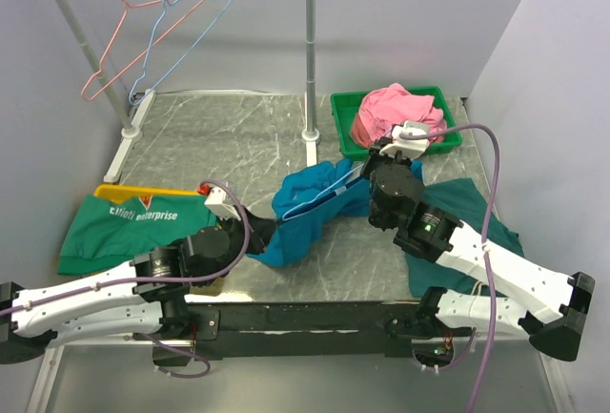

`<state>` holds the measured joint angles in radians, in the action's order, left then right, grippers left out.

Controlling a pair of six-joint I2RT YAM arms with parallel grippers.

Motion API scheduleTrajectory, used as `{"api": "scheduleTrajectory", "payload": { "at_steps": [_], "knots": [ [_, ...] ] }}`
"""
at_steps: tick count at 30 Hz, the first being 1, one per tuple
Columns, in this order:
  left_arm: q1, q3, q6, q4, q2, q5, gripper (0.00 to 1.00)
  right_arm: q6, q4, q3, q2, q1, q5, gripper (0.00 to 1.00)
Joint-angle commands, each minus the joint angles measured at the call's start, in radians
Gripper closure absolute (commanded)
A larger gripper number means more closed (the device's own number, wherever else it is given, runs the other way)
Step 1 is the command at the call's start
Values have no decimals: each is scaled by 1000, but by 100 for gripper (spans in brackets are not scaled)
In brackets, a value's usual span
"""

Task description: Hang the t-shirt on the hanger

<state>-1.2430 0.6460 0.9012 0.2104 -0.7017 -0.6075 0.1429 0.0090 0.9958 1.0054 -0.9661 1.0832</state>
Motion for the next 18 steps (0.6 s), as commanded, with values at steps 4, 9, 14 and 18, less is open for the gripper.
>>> {"api": "scheduleTrajectory", "payload": {
  "at_steps": [4,9,14,18],
  "knots": [
    [7,182,-148,52,13,-72,99,-124,88,79,4,7,49,100],
    [37,363,-315,55,-74,-25,99,-207,89,215,51,-22,17,100],
    [117,659,-473,104,-197,113,99,-369,124,424,163,-92,21,100],
    [158,865,-530,152,-323,227,99,-529,134,697,287,-123,58,100]
  ]
}}
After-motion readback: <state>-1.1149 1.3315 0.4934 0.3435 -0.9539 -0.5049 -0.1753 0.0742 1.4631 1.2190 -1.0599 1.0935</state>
